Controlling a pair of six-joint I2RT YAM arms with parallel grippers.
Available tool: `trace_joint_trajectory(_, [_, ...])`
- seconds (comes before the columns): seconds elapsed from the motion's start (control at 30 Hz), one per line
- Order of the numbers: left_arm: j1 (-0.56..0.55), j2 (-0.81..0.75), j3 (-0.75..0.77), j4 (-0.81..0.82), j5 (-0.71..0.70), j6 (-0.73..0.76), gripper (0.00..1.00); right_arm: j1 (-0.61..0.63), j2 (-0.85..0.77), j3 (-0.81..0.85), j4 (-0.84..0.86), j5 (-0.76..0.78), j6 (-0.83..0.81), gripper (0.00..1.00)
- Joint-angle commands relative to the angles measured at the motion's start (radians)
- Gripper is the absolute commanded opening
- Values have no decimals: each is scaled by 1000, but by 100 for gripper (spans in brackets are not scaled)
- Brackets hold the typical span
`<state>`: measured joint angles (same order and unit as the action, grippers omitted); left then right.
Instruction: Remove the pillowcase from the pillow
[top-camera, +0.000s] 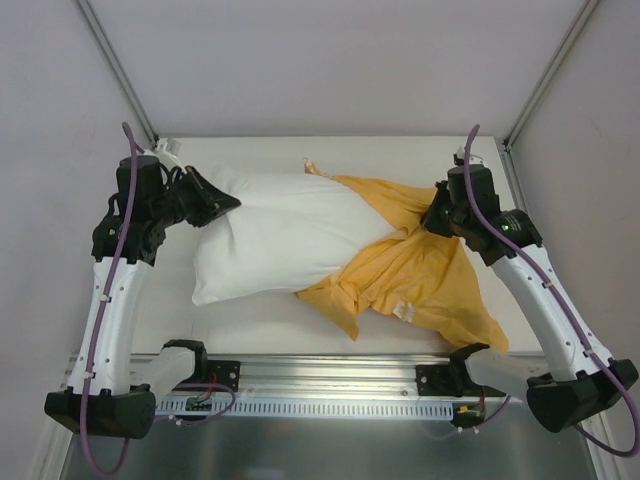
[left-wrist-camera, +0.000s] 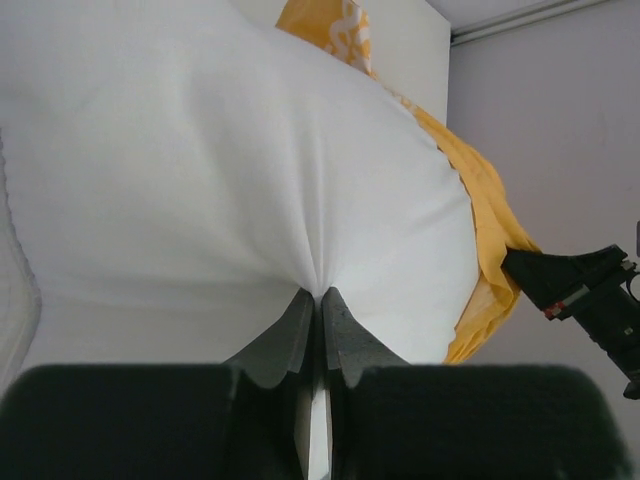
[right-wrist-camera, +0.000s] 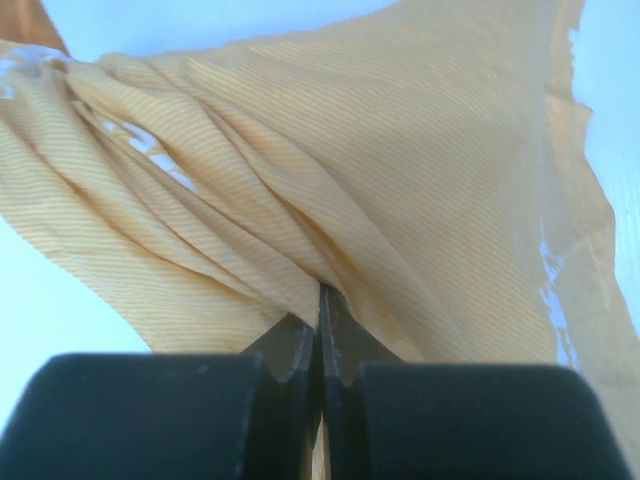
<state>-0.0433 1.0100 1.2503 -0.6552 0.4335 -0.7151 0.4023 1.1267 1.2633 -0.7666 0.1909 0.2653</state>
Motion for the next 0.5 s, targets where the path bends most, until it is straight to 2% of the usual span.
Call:
trace_joint_trajectory(0.0, [65, 22, 72, 20, -116, 28, 0, -65, -33, 68, -4, 102, -60, 1])
trace_joint_trajectory(0.03, [65, 27, 66, 20, -122, 26, 0, -62, -25, 61, 13, 63, -78, 1])
trace_joint_trajectory(0.07, [65, 30, 45, 22, -130, 23, 0, -56, -21, 41, 24, -20, -90, 8])
trace_joint_trajectory(0.1, [65, 32, 32, 25, -136, 23, 0, -56, -13, 35, 21, -60, -103, 19])
trace_joint_trajectory(0.13, [65, 30, 21, 25, -147, 25, 0, -57, -7, 30, 10, -89, -133, 56])
trace_joint_trajectory(0.17, [66, 35, 5, 26, -154, 26, 0, -57, -4, 21, -8, -112, -143, 74])
trace_joint_trajectory(0.23, [72, 35, -8, 25, -167, 32, 0, -59, -22, -2, -51, -96, -153, 99])
trace_joint_trajectory(0.27, [79, 41, -11, 23, -170, 35, 0, -63, -40, -19, -60, -72, -162, 97])
trace_joint_trajectory(0.47, [128, 68, 6, 23, -176, 40, 0, -161, -252, -194, -134, -28, -149, 96])
